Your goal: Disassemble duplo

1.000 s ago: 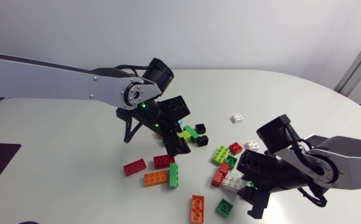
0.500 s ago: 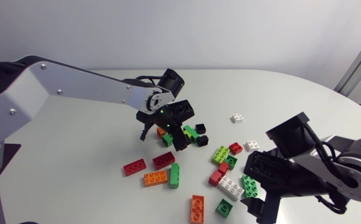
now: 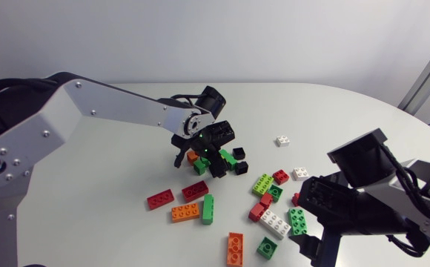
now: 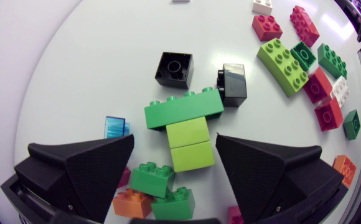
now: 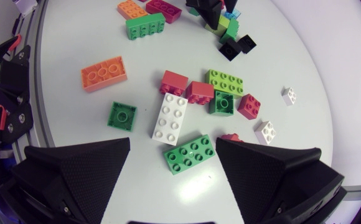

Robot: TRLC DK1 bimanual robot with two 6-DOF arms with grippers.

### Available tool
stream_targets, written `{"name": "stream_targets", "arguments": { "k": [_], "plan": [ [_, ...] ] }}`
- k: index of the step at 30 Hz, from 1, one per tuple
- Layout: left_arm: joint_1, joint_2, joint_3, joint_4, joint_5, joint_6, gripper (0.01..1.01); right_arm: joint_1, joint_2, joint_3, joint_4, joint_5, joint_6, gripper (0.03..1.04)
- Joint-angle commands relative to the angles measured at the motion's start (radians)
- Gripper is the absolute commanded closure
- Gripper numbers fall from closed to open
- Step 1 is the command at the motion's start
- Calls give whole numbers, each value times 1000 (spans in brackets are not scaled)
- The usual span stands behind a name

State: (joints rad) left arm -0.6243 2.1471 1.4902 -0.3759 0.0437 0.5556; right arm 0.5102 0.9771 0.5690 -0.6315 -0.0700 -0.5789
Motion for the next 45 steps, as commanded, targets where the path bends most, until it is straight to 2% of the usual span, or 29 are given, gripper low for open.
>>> {"name": "stream_targets", "arguments": {
  "k": [1, 4, 5, 16, 17, 22, 25, 27, 38, 45],
  "plan": [
    [-9, 23, 41, 8, -11, -23, 413, 13, -17, 23, -27, 10, 25, 69],
    [-14, 33, 50, 5, -13, -25, 744, 16, -35, 28, -42, 12, 27, 69],
    [-14, 34, 50, 2, -13, -25, 780, 16, -41, 29, -51, 12, 28, 69],
    [-6, -20, 12, -47, 16, 6, 782, 22, -77, 26, -80, 16, 31, 69],
    [0, -21, 12, -51, 31, 10, 734, 22, -75, 25, -80, 16, 31, 69],
    [24, -23, 27, -113, 110, 63, 356, 28, -87, 22, -89, 16, 36, 69],
    [31, -18, 30, -133, 122, 84, 256, 28, -91, 23, -94, 18, 34, 69],
    [38, -15, 36, -149, 142, 107, 226, 28, -92, 25, -94, 18, 34, 69],
    [97, 45, 104, -181, 163, 179, 225, 30, -92, 32, -102, 19, 28, 69],
    [141, 92, 171, -258, 200, 247, 225, 21, -97, 31, -106, 19, 19, 69]
  ]
}}
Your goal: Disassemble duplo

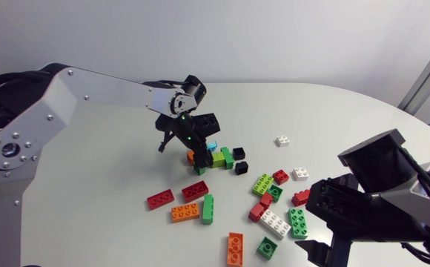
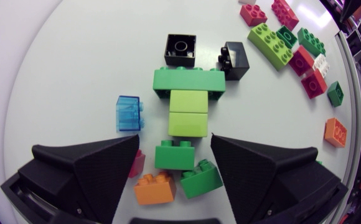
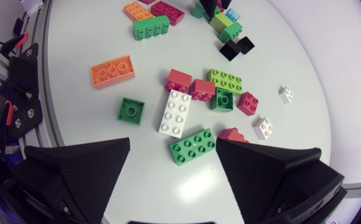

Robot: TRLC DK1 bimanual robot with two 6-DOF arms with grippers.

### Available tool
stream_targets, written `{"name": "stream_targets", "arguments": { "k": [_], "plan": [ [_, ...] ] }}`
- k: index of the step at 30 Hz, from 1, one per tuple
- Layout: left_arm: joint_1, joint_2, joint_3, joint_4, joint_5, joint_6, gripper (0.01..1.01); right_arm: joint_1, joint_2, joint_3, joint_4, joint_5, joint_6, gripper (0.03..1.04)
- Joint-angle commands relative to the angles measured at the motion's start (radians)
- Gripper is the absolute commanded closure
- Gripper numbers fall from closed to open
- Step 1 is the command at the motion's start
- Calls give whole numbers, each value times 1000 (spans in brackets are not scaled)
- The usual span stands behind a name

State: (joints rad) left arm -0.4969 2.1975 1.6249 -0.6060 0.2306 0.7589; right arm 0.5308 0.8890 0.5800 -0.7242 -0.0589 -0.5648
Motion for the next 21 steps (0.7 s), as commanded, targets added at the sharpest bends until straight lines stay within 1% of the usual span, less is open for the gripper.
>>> {"name": "stream_targets", "arguments": {
  "k": [1, 8, 11, 18, 20, 21],
  "plan": [
    [15, 44, 39, -32, 29, 48, 225, -2, -9, 20, -14, 8, 5, 69],
    [6, 62, 55, -46, 76, 68, 225, -2, -10, 20, -14, 8, 2, 69],
    [6, 65, 69, -52, 88, 77, 243, -2, -12, 21, -15, 8, 2, 69],
    [-9, 68, 87, -90, 118, 122, 246, -2, -27, 14, -21, 7, 0, 69],
    [-12, 79, 109, -123, 121, 138, 249, -2, -30, 12, -23, 7, 0, 69],
    [-17, 85, 118, -141, 121, 152, 277, -2, -32, 9, -23, 7, 0, 69]
  ]
}}
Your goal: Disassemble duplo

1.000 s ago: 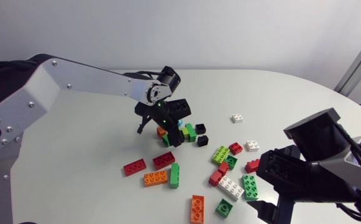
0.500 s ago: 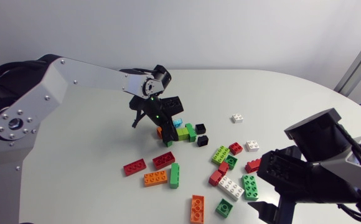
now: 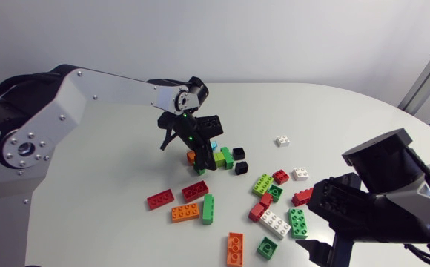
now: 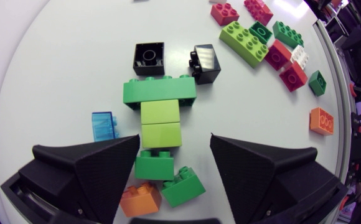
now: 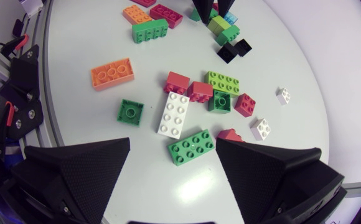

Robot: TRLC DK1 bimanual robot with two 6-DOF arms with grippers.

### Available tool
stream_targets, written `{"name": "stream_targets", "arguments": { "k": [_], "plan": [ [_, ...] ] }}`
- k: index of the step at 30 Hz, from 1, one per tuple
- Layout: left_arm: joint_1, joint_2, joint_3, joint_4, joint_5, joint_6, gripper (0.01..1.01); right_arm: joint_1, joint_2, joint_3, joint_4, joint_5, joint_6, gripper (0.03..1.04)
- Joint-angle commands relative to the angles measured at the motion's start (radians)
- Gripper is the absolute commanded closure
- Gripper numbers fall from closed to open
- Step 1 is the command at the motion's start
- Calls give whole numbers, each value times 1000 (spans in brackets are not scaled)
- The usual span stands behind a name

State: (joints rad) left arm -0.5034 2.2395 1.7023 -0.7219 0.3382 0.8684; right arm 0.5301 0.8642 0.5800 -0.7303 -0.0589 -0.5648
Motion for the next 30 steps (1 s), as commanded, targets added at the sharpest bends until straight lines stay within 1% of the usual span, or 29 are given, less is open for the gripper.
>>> {"name": "stream_targets", "arguments": {
  "k": [1, 4, 7, 9, 11, 18, 24, 26, 29, 30],
  "plan": [
    [-15, 48, 45, -33, 13, 52, 318, -2, -10, 7, -17, 8, 0, 69],
    [-24, 72, 68, -57, 13, 55, 426, -4, -17, 0, -17, 8, -6, 69],
    [-32, 103, 115, -119, 13, 67, 539, -7, -21, -6, -17, 8, -7, 69],
    [-37, 129, 154, -165, 9, 78, 585, -12, -24, -9, -17, 7, -14, 69],
    [-37, 140, 171, -175, 1, 78, 610, -13, -25, -12, -17, 7, -15, 69],
    [-44, 140, 198, -200, -21, 63, 607, -15, -24, -17, -11, 7, -21, 69],
    [-67, 97, 177, -218, -16, 60, 605, -15, -24, -16, -14, 7, -24, 69],
    [-64, 104, 218, -215, -16, 17, 600, -15, -24, -19, -14, 7, -27, 69],
    [-75, 134, 293, -252, -19, -86, 526, -15, -24, -19, -14, 7, -27, 69],
    [-81, 149, 327, -274, -21, -123, 516, -15, -24, -20, -14, 7, -27, 69]
  ]
}}
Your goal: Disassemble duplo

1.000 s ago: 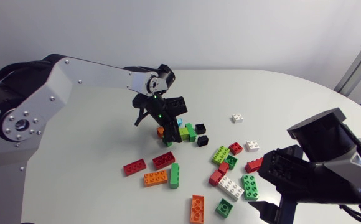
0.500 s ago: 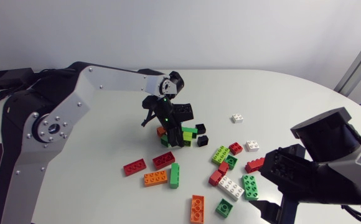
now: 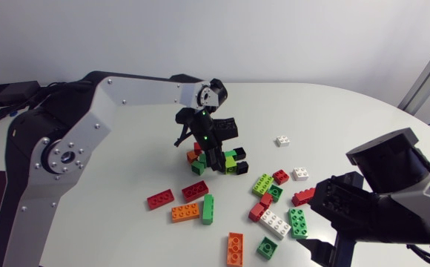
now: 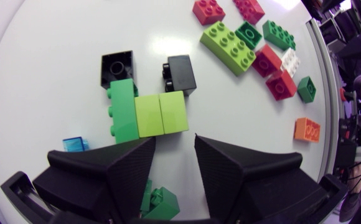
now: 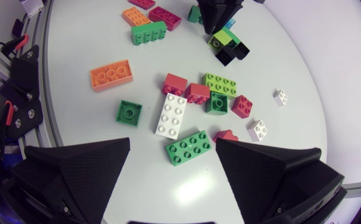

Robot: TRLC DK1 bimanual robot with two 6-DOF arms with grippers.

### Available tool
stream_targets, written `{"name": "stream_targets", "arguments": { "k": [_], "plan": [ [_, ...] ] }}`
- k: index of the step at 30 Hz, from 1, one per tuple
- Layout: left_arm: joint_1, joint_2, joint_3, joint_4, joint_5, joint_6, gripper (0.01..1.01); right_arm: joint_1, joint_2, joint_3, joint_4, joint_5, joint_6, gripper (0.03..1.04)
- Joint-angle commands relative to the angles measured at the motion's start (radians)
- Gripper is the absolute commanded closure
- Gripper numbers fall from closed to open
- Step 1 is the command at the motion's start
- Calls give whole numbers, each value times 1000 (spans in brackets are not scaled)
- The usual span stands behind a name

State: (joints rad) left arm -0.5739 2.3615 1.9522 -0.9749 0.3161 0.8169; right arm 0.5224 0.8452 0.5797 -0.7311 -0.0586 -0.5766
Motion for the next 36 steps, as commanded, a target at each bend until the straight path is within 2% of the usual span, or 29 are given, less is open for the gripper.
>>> {"name": "stream_targets", "arguments": {
  "k": [1, 3, 7, 22, 36],
  "plan": [
    [-20, 36, 106, -67, -9, -81, 511, -7, -5, -20, -13, 6, -17, 69],
    [-40, 28, 99, -79, -45, -76, 444, -7, -5, -21, -14, 6, -16, 69],
    [-32, 38, 120, -73, -86, -51, 416, -7, -15, -26, -25, 6, -17, 69],
    [26, 94, 145, -51, -152, 34, 407, -12, -35, -27, -39, 6, -29, 69],
    [9, 174, 269, -99, -161, 39, 421, -42, -31, -21, -40, 6, -55, 69]
  ]
}}
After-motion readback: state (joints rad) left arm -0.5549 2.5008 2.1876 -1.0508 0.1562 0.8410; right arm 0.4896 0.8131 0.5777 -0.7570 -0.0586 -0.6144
